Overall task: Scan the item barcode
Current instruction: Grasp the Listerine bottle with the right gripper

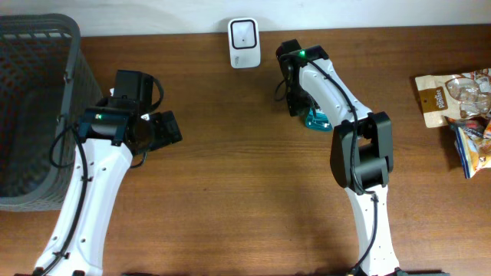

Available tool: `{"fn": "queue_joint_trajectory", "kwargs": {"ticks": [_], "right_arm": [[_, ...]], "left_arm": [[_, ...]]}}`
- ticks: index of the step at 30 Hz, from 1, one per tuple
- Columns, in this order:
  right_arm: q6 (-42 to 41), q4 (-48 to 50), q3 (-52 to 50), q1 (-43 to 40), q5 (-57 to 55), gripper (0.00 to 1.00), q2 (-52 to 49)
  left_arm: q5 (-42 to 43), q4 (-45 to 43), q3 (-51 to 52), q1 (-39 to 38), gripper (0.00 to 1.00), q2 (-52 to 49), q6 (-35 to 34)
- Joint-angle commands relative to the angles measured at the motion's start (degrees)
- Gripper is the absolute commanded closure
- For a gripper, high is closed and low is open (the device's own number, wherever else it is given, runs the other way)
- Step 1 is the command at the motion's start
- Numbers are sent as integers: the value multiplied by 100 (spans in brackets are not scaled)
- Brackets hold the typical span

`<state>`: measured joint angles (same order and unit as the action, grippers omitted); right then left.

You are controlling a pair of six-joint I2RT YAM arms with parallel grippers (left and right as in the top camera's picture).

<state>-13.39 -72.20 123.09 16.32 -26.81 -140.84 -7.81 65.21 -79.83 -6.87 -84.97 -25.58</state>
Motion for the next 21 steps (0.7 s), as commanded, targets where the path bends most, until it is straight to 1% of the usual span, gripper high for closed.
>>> {"fn": "queue_joint_trajectory", "kwargs": {"ticks": [1,7,12,16,17,19,21], "right_arm": [[-90,44,-33,-170,-238,2,-83],[-87,20,-42,-326,-164,2,-219],[-85,87,-42,-328,201,1,-393],[-42,155,-42,-328,216,14,-461],[-39,173,-42,-328,188,20,-466],[-39,201,-42,-328,105,22,-466],[13,221,-42,-328,20,29,-466]], "left_arm": [[-61,4,-57,28,1,68,-66],[-61,4,-57,28,1,68,-66],[-61,2,-57,28,1,68,-66],[-61,4,-57,28,1,68,-66],[-61,4,-57,28,1,68,-66],[-61,2,-57,28,1,68,-66],[-61,4,-57,28,1,68,-66]]}}
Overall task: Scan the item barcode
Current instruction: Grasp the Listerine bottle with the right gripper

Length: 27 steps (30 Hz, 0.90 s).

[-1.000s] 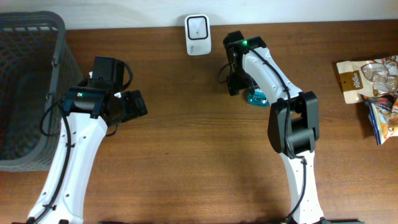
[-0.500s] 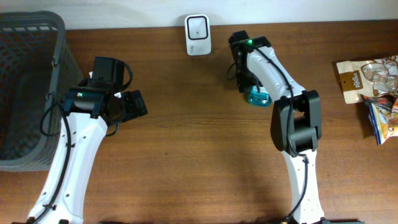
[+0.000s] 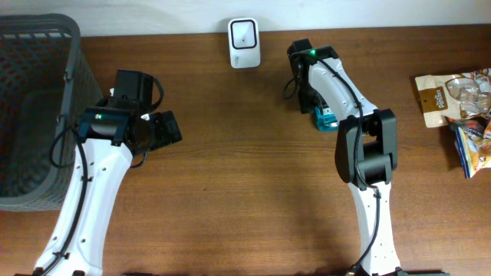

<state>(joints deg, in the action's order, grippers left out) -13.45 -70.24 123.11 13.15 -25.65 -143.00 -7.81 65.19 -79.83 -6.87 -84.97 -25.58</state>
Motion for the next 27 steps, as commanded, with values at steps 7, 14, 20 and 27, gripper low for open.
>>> {"fn": "queue_joint_trajectory", "kwargs": {"ticks": [7,14,20,27], "right_arm": [[118,42,-44,-11,-92,32,-249],[118,44,-20,-11,-90,42,-232],[118,26,92,-11,-90,49,-227],[118,-343,660,-11,92,63,-162]], "left_arm": [[-61,7,-57,28,1,68,-66],[-61,7,-57,28,1,68,-66],[-61,7,-57,28,1,68,-66],[-61,4,-57,28,1,68,-66]]}}
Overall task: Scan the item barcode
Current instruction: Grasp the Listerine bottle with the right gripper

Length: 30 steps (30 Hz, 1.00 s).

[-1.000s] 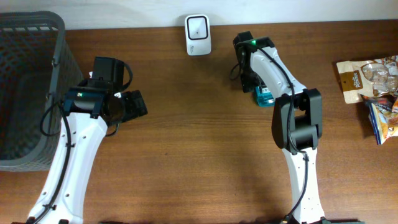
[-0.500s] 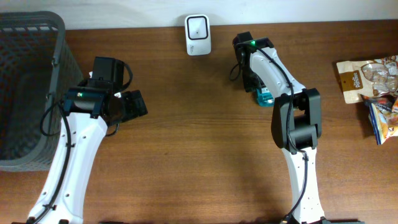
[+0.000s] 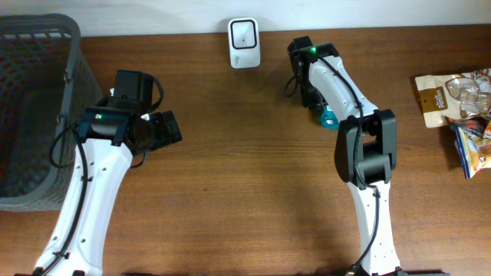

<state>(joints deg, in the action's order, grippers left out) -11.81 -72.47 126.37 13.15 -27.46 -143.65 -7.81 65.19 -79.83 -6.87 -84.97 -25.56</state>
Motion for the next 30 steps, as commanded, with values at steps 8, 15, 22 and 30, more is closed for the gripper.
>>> {"fn": "queue_joint_trajectory", "kwargs": {"ticks": [8,15,22,30], "right_arm": [[-48,-442,778,-138,984,68,-92],[223,-579,785,-835,3191,72,-92],[782,-916,785,-1742,5086,66,-92],[1141,-1316,785,-2409,4933,22,-92]], "left_arm": [[-61,7,-57,28,1,68,-68],[-61,4,-57,28,1,68,-68],[-61,7,-57,28,1,68,-68],[-61,4,-57,28,1,68,-68]]}}
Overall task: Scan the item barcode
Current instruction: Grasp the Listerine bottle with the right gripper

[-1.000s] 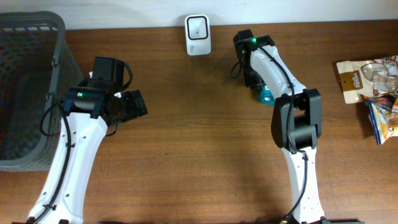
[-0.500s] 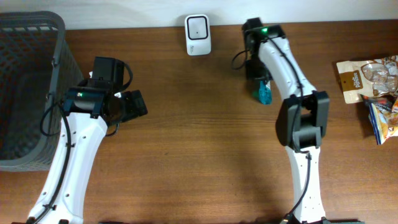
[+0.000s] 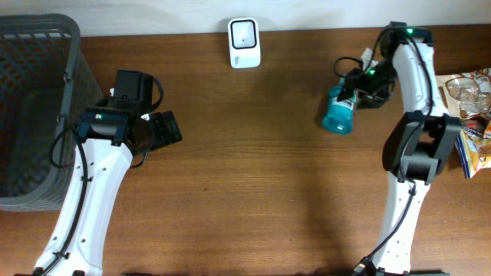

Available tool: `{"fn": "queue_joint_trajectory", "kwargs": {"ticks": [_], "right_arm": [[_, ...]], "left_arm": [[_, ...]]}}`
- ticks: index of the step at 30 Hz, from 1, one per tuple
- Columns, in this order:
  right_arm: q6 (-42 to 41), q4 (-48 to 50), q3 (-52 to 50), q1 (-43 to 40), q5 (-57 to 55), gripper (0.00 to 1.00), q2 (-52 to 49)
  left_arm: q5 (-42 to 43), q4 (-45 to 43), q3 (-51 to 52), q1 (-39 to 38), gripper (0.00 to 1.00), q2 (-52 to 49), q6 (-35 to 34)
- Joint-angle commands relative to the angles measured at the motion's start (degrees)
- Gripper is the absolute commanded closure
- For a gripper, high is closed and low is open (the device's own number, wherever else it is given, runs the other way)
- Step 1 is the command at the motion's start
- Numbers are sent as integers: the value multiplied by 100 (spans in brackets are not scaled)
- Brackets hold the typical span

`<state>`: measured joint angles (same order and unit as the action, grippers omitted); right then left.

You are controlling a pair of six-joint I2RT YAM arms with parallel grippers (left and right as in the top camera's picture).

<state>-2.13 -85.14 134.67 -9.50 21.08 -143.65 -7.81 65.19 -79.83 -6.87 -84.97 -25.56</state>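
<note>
A teal bottle (image 3: 336,113) lies tilted right of the table's middle, its neck pointing up toward the far edge. My right gripper (image 3: 351,86) reaches in from the right and appears shut on the bottle's top end. The white scanner (image 3: 244,33) stands at the far edge, well left of the bottle. Close to the basket on the left side, my left gripper (image 3: 166,129) hangs open and holds nothing.
A grey mesh basket (image 3: 34,46) fills the far left corner. Several snack packets (image 3: 460,100) lie at the right edge, just beyond my right arm. Bare brown tabletop (image 3: 245,176) spans the middle and front.
My right arm has swung from beside the scanner out to the right edge, so the gripper now points left. The teal bottle sits slightly further right and shows in full. The left arm is unchanged.
At first my right arm hung over the teal bottle just right of the scanner, hiding most of it. Over the following moments arm and bottle stood a little further right each time. Now the arm is far right and the bottle is uncovered. My left arm never moved.
</note>
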Motion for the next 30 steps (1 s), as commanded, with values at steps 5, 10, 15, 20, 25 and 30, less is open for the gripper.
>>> {"fn": "queue_joint_trajectory", "kwargs": {"ticks": [5,10,15,20,25,30], "right_arm": [[173,-114,-44,-90,-850,2,-7],[-116,-59,-52,291,-1478,1,-7],[-590,66,-133,568,-1884,1,-9],[-881,398,-588,605,-2140,1,-9],[-892,793,-1021,605,-2135,2,-9],[-892,1099,-1078,612,-2015,28,-9]], "left_arm": [[-61,7,-57,28,1,68,-68],[-61,4,-57,28,1,68,-68],[-61,4,-57,28,1,68,-68],[-61,4,-57,28,1,68,-68],[-61,7,-57,28,1,68,-68],[-61,7,-57,28,1,68,-68]]}}
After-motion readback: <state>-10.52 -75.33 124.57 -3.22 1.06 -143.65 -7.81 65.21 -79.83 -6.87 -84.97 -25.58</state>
